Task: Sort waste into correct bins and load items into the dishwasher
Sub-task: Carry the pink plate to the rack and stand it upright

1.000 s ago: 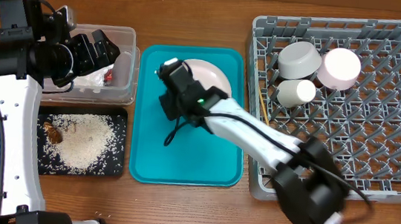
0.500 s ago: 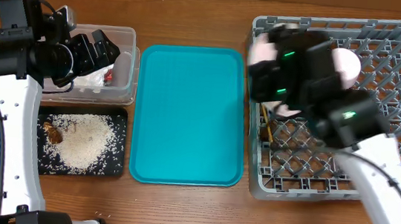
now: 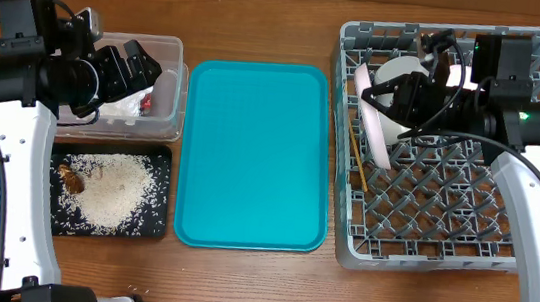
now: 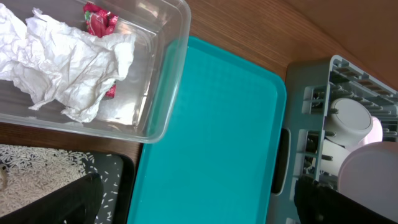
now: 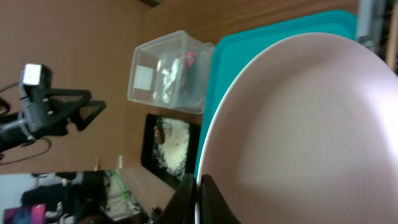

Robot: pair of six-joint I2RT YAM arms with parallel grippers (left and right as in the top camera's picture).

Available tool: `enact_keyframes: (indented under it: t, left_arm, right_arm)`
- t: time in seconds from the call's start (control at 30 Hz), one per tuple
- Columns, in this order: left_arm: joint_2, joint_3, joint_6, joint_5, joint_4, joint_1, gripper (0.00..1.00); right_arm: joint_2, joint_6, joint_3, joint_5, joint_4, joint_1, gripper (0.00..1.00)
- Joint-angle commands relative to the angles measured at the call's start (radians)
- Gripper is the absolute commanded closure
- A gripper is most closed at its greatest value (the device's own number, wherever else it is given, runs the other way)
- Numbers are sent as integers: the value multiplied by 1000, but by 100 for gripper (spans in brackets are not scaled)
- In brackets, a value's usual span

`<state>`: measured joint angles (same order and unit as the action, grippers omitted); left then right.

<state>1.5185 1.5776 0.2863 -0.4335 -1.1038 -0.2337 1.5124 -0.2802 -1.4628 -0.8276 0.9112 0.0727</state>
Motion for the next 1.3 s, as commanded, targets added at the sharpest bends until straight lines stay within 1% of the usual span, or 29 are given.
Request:
enact_keyframes:
  t: [0.0,0.27,0.4,0.53,0.57,0.6,0.63,0.7,0.73,0.8,0.83,0.9,0.93,0.97,1.13,1.2,1.27]
  left_arm:
    - [-9,22,9,-4,0,0,0]
    - [-9,22,9,-4,0,0,0]
    - [-9,22,9,-4,0,0,0]
    - [-9,22,9,-4,0,0,0]
    - [-9,22,9,-4,0,0,0]
    - [-9,22,9,-4,0,0,0]
    - [-9,22,9,-4,0,0,0]
    - [-9,22,9,-4,0,0,0]
    - [-9,22,9,-4,0,0,0]
    - [-9,22,9,-4,0,0,0]
    - [-9,22,9,-4,0,0,0]
    - [-9,22,9,-4,0,0,0]
    - [-9,22,9,-4,0,0,0]
    - [-9,22,9,-4,0,0,0]
    - [-9,22,9,-4,0,0,0]
    - [-9,22,9,-4,0,0,0]
    - [-9,22,9,-4,0,0,0]
  right_arm:
    - [10,19,11,-79,-14,-2,96]
    - [29,11,123,-45,-108,-2,96]
    - [39,-6,148,-32,-155,-3,96]
    - [39,-9,149,49,-173,-3,96]
    - [39,-9,149,77,-174,-3,93]
    - [39,-9,149,99,-174,-3,89]
    - [39,-9,148,119,-175,-3,81]
    - [39,-8,148,140,-183,-3,60]
    - [38,-8,148,139,-193,-5,53]
    - [38,-10,142,138,-207,-14,43]
    - [38,-12,132,138,-213,-23,36]
    - [38,-38,110,138,-222,-43,18]
    - [38,-55,97,138,-227,-54,11]
    - [37,-76,77,137,-232,-69,0]
    - [37,-175,-23,108,-277,-119,0]
    - [37,-238,-46,109,-298,-121,0]
    - [37,-255,-45,111,-305,-118,0]
